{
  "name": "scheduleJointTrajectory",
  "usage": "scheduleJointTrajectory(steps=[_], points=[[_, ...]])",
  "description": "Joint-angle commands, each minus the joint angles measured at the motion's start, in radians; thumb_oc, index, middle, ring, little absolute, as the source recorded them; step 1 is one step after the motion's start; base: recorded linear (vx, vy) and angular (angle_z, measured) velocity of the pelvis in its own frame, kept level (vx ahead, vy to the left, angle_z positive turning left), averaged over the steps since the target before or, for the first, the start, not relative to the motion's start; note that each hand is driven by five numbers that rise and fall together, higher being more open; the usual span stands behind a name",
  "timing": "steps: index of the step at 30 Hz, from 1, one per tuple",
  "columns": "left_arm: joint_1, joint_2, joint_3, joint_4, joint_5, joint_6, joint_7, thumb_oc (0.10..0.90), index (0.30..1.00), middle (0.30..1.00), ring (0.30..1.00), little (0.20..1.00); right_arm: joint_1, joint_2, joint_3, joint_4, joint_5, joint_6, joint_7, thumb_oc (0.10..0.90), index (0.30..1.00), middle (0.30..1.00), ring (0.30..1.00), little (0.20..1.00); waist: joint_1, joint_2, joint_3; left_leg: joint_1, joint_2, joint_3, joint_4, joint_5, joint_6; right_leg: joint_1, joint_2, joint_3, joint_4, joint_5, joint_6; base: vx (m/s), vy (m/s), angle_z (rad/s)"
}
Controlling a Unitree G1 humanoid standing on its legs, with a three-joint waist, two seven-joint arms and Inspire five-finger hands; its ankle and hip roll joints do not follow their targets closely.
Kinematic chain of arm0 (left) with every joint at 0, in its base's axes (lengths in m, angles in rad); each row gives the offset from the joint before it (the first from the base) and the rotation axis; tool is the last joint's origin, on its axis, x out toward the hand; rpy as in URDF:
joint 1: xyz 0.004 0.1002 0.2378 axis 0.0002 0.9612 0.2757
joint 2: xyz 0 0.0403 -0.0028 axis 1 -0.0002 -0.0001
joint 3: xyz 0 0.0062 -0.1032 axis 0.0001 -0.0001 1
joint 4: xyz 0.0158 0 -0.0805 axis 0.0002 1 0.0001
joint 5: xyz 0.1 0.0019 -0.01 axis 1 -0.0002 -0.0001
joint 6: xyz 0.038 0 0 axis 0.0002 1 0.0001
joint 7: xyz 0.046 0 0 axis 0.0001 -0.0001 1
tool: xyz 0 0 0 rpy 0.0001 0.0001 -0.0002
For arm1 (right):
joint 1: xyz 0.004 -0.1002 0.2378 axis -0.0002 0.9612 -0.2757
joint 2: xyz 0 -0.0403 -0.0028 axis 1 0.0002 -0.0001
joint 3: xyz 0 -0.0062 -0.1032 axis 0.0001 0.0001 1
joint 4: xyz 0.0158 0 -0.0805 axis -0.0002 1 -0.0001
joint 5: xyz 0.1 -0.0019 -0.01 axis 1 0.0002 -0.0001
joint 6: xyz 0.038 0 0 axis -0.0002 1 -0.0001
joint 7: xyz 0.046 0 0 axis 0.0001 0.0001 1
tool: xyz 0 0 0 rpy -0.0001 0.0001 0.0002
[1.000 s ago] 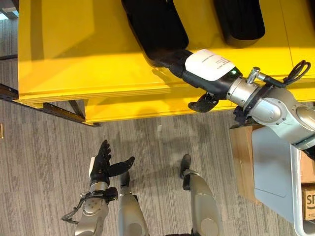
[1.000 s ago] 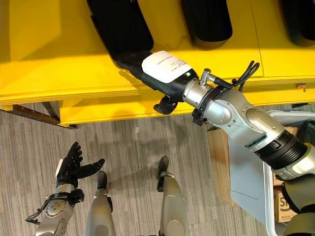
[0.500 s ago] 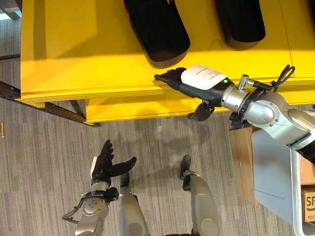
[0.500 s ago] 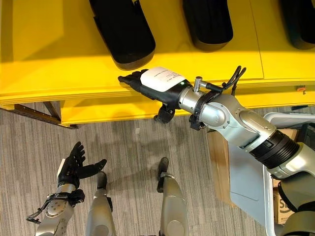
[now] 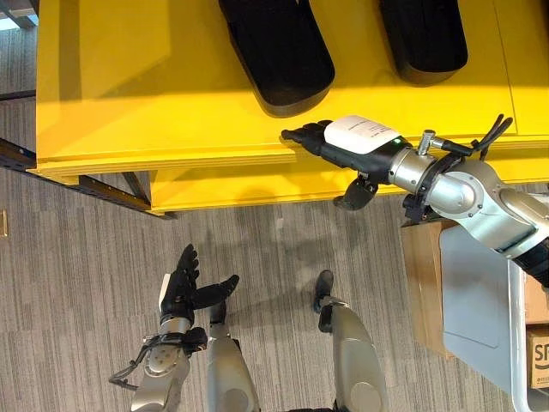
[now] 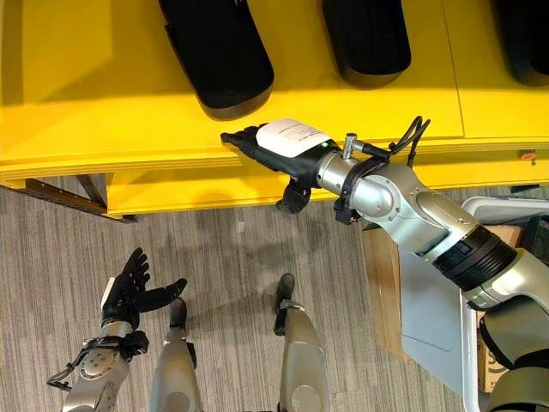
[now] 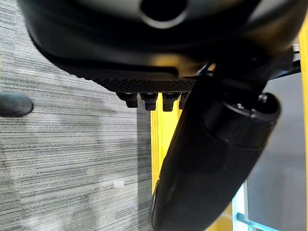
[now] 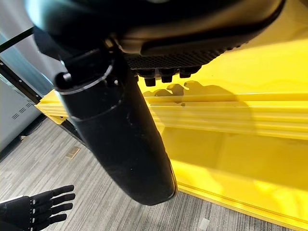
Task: Move parts from the plastic box to the shelf.
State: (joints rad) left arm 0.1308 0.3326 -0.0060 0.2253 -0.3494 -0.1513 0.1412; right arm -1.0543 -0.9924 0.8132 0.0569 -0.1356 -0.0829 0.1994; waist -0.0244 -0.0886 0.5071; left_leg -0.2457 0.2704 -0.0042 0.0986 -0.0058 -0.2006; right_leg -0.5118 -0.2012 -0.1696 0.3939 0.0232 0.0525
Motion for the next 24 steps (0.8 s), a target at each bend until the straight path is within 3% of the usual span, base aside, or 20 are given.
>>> scheduleJointTrajectory(steps=[1,15,24], points=[[0.052,0.062,-0.026,-0.086,-0.019,-0.065,-0.004,0.900,1.000,1.000,1.000,1.000,-0.170,0.043,0.014,0.055,-0.005,-0.030,-0.076,0.900,1.000,1.000,1.000,1.000,0.015,-0.002,-0.093,0.201,0.033,0.070,-0.042,-0.043,0.029,-0.093,-0.067,0.143,-0.052,0.130,0.140,0.00,0.000,0.00],[0.050,0.061,-0.027,-0.080,-0.031,-0.074,-0.002,0.900,1.000,1.000,1.000,1.000,-0.255,0.068,0.047,0.178,-0.109,-0.016,-0.112,0.900,1.000,1.000,1.000,1.000,0.023,-0.003,-0.086,0.195,0.032,0.066,-0.044,-0.047,0.029,-0.098,-0.068,0.143,-0.049,0.129,0.139,0.00,0.000,0.00],[0.052,0.062,-0.025,-0.072,-0.039,-0.078,-0.001,0.900,1.000,1.000,1.000,1.000,-0.297,0.129,0.090,0.245,-0.150,-0.011,-0.098,0.900,1.000,1.000,1.000,1.000,0.037,-0.004,-0.081,0.187,0.033,0.058,-0.043,-0.047,0.032,-0.102,-0.070,0.137,-0.045,0.127,0.138,0.00,0.000,0.00]])
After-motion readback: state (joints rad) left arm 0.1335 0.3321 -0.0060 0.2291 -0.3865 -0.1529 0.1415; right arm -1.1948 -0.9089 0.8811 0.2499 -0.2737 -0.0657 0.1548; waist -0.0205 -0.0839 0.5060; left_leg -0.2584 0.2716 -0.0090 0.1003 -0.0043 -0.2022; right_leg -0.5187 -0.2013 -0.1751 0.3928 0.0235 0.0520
